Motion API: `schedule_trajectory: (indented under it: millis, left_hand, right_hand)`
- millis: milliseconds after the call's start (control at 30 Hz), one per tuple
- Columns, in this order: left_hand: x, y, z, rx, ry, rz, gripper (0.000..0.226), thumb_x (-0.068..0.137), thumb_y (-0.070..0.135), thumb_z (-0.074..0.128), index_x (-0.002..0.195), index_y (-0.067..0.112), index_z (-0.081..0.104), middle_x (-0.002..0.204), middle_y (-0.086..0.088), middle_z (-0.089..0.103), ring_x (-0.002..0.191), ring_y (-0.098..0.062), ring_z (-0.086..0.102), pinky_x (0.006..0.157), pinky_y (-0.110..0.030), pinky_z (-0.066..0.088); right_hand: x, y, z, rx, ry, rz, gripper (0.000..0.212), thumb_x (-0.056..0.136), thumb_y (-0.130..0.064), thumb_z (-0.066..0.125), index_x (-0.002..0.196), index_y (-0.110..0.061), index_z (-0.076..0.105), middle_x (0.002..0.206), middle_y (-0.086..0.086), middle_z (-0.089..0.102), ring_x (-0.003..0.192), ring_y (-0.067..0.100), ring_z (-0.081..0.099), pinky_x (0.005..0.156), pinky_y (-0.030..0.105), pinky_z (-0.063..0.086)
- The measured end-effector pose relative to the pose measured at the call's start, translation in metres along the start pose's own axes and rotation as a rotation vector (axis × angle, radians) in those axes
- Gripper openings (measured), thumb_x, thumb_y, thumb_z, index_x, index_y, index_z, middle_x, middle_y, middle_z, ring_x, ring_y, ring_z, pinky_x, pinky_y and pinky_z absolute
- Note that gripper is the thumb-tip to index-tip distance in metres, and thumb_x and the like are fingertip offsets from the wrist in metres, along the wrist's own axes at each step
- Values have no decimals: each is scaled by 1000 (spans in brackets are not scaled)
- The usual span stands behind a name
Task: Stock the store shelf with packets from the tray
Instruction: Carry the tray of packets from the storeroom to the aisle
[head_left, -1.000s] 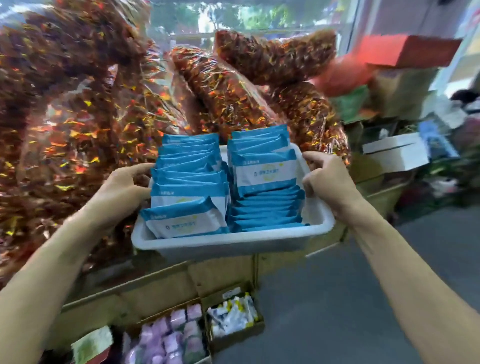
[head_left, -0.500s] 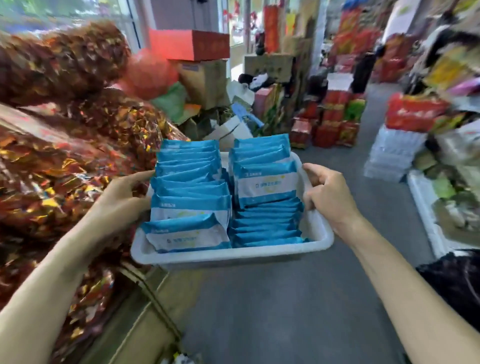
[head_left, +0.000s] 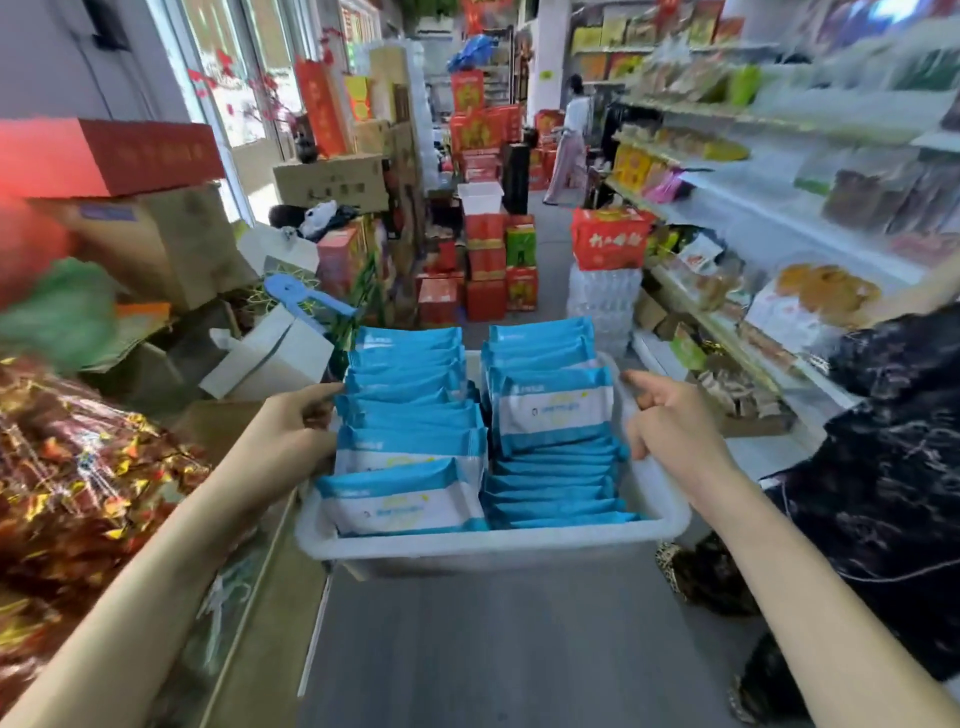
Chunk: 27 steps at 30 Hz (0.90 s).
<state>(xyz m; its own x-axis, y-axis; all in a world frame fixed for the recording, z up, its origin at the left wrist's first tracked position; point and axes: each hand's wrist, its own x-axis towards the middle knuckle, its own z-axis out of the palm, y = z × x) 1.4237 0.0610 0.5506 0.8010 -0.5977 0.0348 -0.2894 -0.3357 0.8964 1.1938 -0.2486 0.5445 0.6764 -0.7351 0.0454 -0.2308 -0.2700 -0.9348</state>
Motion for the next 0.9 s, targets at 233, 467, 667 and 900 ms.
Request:
schedule_trajectory:
  millis: [233,467,667,900]
  left_hand:
    - [156,23,36,-47,-37,-1,62,66,18,69,126,37,67,94,7,81,83,-14,79,60,-23,60]
    - [313,19,64,-45,-44,50,52,79,7,66,100,55,68,88,20,79,74,0,75,53,-13,53]
    - [486,-4,86,6,-81,154,62,83,6,68,110,62,66,88,25,76,75,8,69,61,-7,49]
    - [693,10,108,-69,-145,216,70,76,14,68,104,78,60,85,29,73,73,10,67,57,-5,46]
  right_hand:
    - [151,12,-3,-47,-1,-4,87,69,17,55,151,-12,52,94,6,64,60,-3,62,39,11,39]
    - [312,23,6,-231,22,-20,59,70,3,52,123,-16,68,71,-9,68,67,12,63,52,45,49]
    - [459,46,34,-389,71,-46,43,79,-21,56,118,-34,68,55,-18,51,53,6,43,46,21,25]
    - [633,43,46,-411,158,16,57,88,-22,62,145,-28,58,63,-10,57,51,6,51,49,27,33]
